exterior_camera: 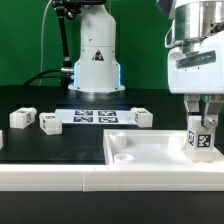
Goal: Assemble one leg
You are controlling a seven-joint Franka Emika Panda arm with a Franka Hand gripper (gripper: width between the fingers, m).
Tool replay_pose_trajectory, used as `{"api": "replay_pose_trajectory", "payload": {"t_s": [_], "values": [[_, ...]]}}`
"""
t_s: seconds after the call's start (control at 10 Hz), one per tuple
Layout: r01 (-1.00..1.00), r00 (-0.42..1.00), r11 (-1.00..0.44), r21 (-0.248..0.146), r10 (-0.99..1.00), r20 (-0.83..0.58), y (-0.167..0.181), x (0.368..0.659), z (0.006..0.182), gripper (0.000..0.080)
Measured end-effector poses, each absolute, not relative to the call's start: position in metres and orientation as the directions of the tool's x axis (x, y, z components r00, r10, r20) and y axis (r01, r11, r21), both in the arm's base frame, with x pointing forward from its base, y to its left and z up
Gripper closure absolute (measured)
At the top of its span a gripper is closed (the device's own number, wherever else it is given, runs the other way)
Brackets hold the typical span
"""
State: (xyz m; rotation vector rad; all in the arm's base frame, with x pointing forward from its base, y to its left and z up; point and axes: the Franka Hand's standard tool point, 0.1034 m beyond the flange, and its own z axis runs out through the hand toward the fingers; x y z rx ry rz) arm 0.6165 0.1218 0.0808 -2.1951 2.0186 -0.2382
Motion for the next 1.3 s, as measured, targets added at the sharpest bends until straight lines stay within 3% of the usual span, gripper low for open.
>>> {"api": "replay_pose_trajectory", "payload": {"t_s": [0.1, 0.2, 0.5, 0.8, 1.3], "values": [[-0.954, 0.207, -0.212, -0.213, -0.977, 0.046, 0.118, 0.617, 0.08, 0.0243], [-0.916, 0.338, -0.346, -0.201, -0.938, 0.077, 0.113, 0.618, 0.078, 0.0171], [-0.757, 0.621, -0.635, -0.15, -0.772, 0.133, 0.109, 0.62, 0.075, 0.0151], [-0.589, 0.781, -0.8, -0.115, -0.6, 0.172, 0.107, 0.624, 0.077, 0.0151], [-0.358, 0.909, -0.931, -0.075, -0.366, 0.199, 0.12, 0.624, 0.078, 0.0151]]}}
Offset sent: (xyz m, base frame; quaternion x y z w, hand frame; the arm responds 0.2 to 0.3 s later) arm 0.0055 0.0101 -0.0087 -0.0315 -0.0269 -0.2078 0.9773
